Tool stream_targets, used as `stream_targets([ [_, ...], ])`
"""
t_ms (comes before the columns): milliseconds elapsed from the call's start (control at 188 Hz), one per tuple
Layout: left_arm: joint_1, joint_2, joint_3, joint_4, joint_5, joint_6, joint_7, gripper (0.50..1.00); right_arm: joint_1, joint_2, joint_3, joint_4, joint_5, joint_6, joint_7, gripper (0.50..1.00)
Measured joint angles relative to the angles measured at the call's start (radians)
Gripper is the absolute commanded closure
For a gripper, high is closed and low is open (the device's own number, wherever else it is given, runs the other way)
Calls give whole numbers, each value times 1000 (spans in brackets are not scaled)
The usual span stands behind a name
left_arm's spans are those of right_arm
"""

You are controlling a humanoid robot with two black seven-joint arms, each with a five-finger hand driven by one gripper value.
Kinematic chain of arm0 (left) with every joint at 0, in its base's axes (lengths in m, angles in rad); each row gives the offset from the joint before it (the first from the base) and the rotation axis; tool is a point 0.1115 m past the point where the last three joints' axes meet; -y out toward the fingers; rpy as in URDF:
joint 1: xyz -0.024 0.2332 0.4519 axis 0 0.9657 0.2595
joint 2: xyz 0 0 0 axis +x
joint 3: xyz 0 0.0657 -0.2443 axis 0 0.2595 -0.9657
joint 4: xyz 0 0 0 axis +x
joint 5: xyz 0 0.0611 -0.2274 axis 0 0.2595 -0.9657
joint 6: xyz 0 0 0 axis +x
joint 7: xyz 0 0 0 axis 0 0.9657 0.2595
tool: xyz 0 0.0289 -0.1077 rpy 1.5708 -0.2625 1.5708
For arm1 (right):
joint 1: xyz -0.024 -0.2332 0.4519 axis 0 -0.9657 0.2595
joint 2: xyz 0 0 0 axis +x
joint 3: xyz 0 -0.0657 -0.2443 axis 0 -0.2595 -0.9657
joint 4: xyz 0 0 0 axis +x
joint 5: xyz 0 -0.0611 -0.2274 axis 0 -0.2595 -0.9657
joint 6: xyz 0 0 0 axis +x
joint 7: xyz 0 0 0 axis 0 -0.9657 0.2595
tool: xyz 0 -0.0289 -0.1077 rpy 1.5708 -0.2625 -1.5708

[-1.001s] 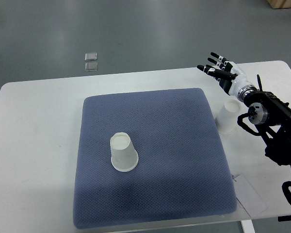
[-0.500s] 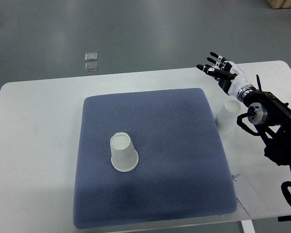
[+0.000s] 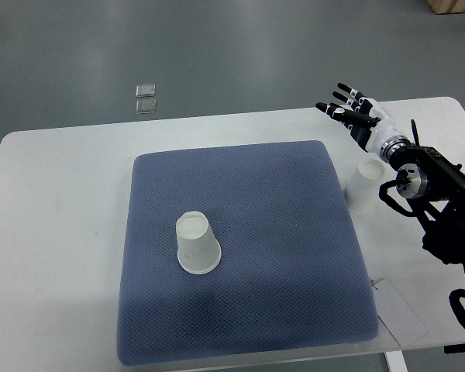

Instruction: Stack paper cups

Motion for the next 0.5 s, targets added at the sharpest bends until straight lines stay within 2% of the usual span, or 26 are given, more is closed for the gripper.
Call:
stream_targets([
  [287, 0, 0, 0, 0, 0, 0, 0, 500, 1, -13, -2, 3, 4, 5, 39, 566],
  [500, 0, 0, 0, 0, 0, 0, 0, 500, 30, -92, -36, 30, -2, 113, 42, 570],
])
